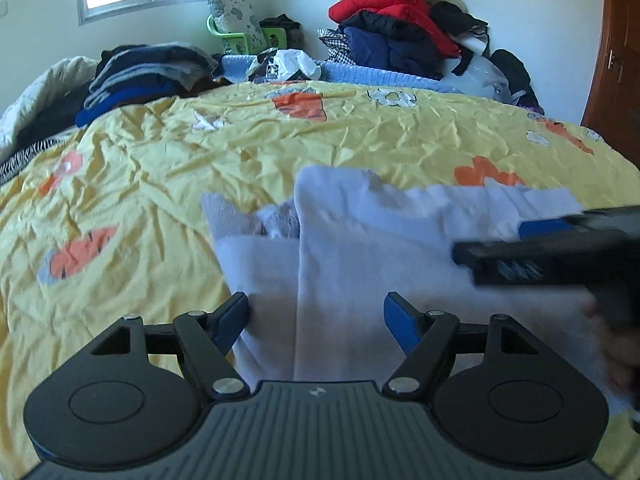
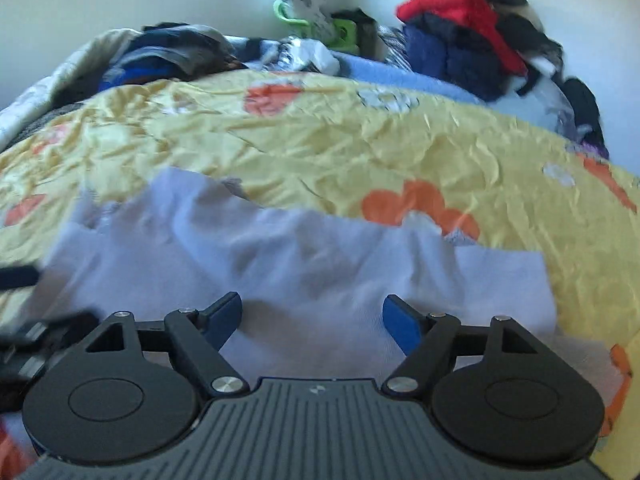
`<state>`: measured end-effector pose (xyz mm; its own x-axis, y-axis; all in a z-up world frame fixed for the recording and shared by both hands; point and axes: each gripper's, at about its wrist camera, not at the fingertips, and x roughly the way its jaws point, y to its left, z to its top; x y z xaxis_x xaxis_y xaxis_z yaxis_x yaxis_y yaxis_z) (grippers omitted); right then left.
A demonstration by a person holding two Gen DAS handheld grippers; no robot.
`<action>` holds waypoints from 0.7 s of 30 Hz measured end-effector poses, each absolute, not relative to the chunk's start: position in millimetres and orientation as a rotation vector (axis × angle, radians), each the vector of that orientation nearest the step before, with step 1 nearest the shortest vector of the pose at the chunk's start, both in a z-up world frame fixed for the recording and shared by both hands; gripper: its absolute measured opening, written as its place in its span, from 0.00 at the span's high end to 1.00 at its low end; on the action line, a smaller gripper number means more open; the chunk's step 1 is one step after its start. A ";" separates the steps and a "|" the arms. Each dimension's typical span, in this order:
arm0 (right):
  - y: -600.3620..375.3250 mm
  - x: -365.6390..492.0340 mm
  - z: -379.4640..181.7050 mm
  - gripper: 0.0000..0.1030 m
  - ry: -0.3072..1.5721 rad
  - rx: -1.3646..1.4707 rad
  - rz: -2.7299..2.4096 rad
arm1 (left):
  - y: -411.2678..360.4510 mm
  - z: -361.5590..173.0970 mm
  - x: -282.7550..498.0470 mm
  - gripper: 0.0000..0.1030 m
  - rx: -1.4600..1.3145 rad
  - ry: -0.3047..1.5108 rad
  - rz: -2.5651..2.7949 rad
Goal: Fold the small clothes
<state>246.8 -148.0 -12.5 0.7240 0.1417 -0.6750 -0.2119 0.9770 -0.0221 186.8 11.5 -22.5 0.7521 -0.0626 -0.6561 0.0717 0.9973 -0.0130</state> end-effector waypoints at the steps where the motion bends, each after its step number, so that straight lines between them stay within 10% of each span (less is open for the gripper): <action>1: -147.8 250.8 -12.7 0.21 0.734 -0.096 0.176 | 10.8 -24.1 183.9 0.28 0.016 0.716 -0.073; 21: -176.0 185.5 2.9 0.07 0.661 -0.126 0.088 | 0.9 -28.9 166.1 0.24 0.053 0.697 -0.092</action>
<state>185.5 -176.0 2.9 0.7863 0.0409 -0.6165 -0.1213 0.9886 -0.0890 166.1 0.9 -28.9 0.7628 -0.0670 -0.6432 0.1022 0.9946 0.0175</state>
